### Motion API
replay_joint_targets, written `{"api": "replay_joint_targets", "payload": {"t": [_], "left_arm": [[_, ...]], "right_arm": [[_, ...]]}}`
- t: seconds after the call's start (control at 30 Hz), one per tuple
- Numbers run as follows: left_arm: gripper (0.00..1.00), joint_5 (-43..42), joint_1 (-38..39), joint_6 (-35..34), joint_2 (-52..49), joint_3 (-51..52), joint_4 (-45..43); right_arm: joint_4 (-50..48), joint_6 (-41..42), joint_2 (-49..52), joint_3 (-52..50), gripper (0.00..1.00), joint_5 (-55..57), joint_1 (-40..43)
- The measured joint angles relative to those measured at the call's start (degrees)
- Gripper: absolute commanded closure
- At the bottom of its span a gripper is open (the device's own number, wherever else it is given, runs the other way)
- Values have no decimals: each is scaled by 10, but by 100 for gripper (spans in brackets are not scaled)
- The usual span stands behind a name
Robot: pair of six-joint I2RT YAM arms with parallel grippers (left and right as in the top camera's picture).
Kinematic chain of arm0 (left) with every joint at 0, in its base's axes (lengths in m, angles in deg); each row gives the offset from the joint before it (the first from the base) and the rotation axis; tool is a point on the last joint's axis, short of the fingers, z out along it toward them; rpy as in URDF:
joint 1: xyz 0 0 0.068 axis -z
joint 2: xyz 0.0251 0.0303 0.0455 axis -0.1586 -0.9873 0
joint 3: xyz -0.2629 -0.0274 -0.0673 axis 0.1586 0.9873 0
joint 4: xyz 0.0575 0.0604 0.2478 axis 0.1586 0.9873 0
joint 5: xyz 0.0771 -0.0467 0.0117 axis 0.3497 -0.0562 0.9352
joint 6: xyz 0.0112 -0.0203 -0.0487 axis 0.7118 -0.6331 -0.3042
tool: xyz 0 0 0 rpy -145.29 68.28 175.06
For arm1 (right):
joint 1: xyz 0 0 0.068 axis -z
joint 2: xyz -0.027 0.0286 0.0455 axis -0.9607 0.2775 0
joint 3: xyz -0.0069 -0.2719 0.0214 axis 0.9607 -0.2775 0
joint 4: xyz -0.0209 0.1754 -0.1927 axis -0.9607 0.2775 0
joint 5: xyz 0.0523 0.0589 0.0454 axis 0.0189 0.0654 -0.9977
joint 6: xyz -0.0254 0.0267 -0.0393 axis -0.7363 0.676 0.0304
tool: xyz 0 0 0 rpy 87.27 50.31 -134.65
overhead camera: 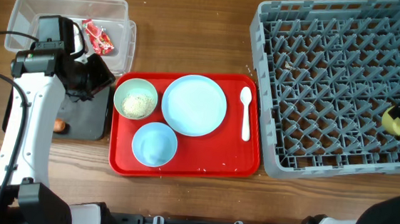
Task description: Sort waste into correct bins and load items into the dishwasher rack
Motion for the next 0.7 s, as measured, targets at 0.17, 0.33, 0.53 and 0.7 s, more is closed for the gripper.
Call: {"api": "replay_joint_targets", "payload": {"t": [0.17, 0.33, 0.53, 0.7], "left_arm": [[54, 0, 0, 0, 0, 0, 0], [53, 0, 0, 0, 0, 0, 0], [48, 0, 0, 1, 0, 0, 2], [46, 0, 0, 1, 0, 0, 2]], "right_arm": [[-15, 13, 37, 0, 0, 2, 1], [-54, 22, 45, 5, 0, -37, 1], [-41, 5, -19, 51, 0, -149, -16], [3, -50, -87, 56, 4, -183, -167]]}}
